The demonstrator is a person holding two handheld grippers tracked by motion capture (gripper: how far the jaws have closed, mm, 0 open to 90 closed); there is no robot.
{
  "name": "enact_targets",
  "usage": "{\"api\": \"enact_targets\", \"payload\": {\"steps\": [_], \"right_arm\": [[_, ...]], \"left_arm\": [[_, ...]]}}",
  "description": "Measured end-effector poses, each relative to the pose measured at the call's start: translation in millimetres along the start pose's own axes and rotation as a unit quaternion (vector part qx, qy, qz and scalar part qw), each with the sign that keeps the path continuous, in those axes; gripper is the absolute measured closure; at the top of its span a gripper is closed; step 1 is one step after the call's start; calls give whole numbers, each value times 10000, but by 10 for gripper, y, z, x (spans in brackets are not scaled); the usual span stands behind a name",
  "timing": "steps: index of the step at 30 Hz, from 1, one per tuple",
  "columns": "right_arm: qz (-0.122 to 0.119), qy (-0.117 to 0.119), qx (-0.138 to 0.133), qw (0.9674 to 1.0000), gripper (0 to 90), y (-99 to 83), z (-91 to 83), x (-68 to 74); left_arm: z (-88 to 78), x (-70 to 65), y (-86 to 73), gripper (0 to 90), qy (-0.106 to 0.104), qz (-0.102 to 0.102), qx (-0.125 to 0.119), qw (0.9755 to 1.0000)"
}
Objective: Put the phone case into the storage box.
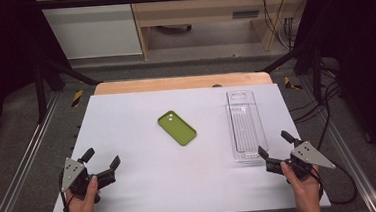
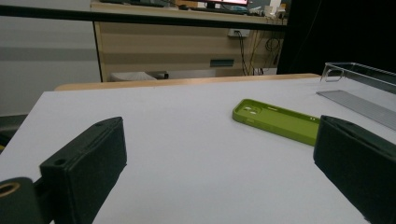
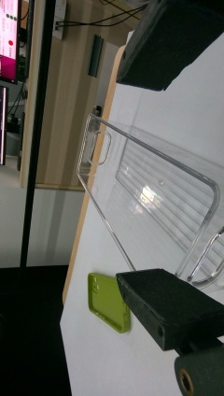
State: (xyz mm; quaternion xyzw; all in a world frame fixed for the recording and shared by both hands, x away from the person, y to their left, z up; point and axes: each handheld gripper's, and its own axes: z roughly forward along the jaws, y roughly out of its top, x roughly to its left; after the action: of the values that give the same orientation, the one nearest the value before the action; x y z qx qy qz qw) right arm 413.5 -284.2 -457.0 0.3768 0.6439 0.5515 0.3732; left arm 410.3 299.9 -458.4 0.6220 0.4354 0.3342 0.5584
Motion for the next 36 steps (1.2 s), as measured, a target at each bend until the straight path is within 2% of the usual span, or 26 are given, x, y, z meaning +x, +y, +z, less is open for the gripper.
{"api": "enact_targets", "payload": {"steps": [6, 10, 14, 17, 21, 25, 26, 27, 31, 36], "right_arm": [[47, -99, 46, 9999, 61, -26, -13, 4], [11, -138, -27, 9999, 56, -3, -34, 36], [27, -165, -41, 9999, 52, -2, -34, 57], [22, -182, -26, 9998, 45, -8, -16, 51], [71, -148, -34, 9999, 42, -8, -14, 54], [40, -126, -32, 9999, 38, -6, -10, 67], [40, -126, -32, 9999, 38, -6, -10, 67], [65, -100, -29, 9999, 36, -5, -7, 77], [54, -121, -46, 9999, 35, -4, -17, 75], [107, -140, -81, 9998, 33, -3, -27, 59]], "left_arm": [[26, -83, -6, 18, -110, -20, 182, 9998], [70, -191, -14, 19, -178, 178, 411, 9988], [164, -297, 9, 20, -297, 243, 601, 9975], [272, -389, 38, 20, -376, 384, 781, 9955], [439, -516, 107, 21, -541, 440, 988, 9927], [622, -649, 204, 21, -670, 625, 1164, 9890], [622, -649, 204, 21, -670, 625, 1164, 9890], [708, -697, 241, 21, -741, 643, 1243, 9874], [861, -767, 293, 22, -775, 808, 1401, 9838], [980, -814, 329, 22, -826, 892, 1479, 9815]]}}
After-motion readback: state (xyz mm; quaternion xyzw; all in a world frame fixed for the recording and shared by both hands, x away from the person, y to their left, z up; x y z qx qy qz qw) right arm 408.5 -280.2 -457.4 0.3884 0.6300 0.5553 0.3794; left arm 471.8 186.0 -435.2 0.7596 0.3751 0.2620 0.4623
